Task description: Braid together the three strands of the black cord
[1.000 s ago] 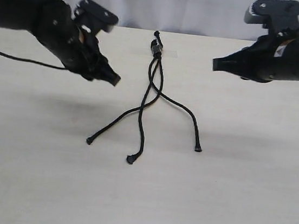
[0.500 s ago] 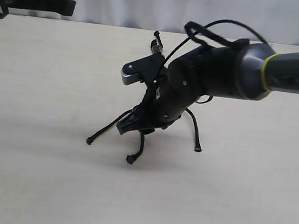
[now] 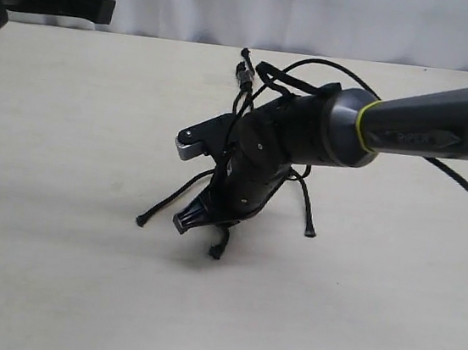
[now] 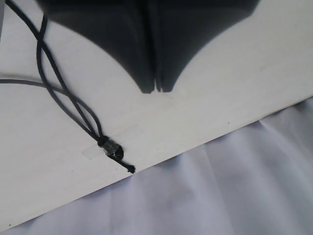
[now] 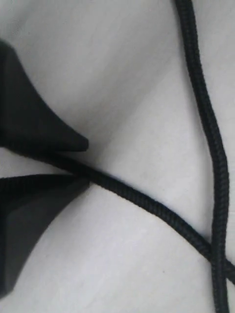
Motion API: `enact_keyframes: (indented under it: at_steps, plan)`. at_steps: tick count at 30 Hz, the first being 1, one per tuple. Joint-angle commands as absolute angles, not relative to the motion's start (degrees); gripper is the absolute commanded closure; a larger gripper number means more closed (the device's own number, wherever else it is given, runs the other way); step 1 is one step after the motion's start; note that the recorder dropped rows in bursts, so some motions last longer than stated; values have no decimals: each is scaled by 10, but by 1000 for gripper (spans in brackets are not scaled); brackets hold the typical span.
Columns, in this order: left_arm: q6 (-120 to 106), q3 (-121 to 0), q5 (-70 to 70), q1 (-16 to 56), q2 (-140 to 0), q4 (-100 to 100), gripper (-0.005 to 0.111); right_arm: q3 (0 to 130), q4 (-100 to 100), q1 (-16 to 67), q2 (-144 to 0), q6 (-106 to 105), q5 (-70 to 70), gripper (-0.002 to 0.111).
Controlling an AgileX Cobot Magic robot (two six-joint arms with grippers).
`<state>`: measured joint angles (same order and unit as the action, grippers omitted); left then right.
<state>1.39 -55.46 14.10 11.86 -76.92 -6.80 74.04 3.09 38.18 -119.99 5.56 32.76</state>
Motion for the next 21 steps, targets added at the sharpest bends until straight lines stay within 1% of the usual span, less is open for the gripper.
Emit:
enact_keyframes:
  at_steps: [1,4,7,16,21]
  plan:
    - [17,-554,138,117,-767,-65,107,740,60,381,-1175,26,332,104]
    - [17,-554,142,117,-767,-65,107,740,178,375,-1137,26,335,104]
    - [17,-554,143,117,-767,-65,107,740,279,358,-1132,26,340,104]
    - [17,-554,146,117,-767,-65,107,740,373,303,-1163,26,321,104]
    - [17,-554,146,117,-767,-65,107,740,398,271,-1179,26,272,104]
